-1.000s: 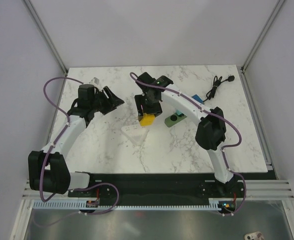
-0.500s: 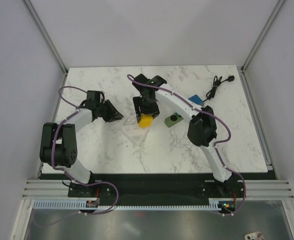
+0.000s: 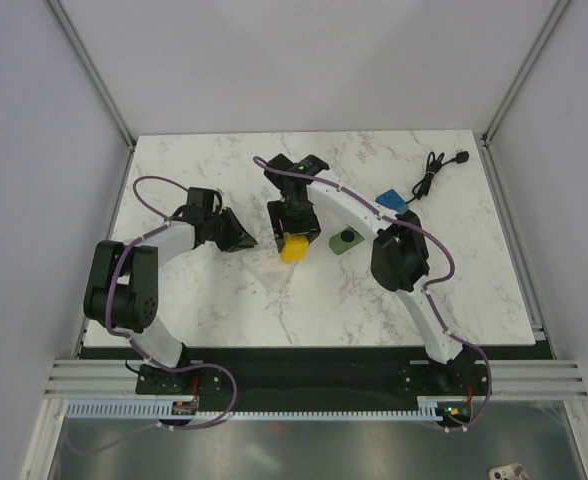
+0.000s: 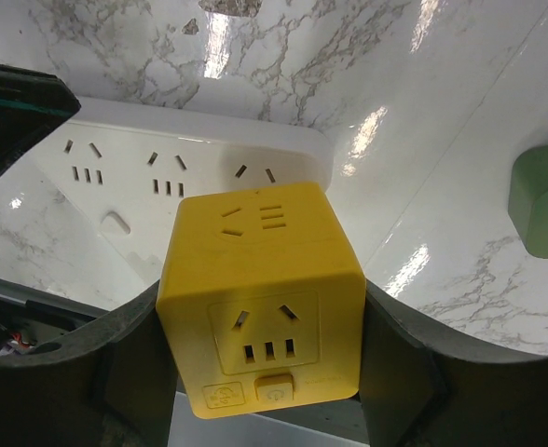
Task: Insert the plug
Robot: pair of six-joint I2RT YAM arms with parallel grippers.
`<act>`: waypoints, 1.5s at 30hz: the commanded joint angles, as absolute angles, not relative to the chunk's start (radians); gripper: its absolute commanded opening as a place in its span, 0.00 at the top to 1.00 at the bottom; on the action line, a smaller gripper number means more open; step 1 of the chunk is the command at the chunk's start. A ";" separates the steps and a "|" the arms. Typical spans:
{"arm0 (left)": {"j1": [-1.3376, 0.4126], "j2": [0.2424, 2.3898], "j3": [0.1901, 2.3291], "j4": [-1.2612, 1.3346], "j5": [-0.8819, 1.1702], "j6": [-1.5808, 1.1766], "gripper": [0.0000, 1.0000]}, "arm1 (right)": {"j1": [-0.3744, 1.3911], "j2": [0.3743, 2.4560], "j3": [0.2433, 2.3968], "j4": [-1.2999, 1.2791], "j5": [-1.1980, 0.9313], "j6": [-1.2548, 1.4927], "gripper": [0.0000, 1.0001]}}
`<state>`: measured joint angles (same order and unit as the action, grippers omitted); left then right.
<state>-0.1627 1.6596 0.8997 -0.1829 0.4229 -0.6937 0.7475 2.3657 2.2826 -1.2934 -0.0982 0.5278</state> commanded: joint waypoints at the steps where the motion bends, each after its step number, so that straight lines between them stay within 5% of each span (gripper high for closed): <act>1: -0.201 1.641 0.899 -0.150 0.416 -0.726 0.78 | 0.746 2.375 2.330 -1.319 -0.104 0.519 1.00; 45: -0.225 1.439 0.766 -0.170 0.313 -0.741 0.81 | 0.732 2.453 2.447 -1.397 -0.040 0.505 1.00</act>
<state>-0.2222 1.4887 0.7952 -0.1604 0.3393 -0.7578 0.7322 2.4416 2.4058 -1.3224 -0.0700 0.5014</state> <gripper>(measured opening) 0.188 0.703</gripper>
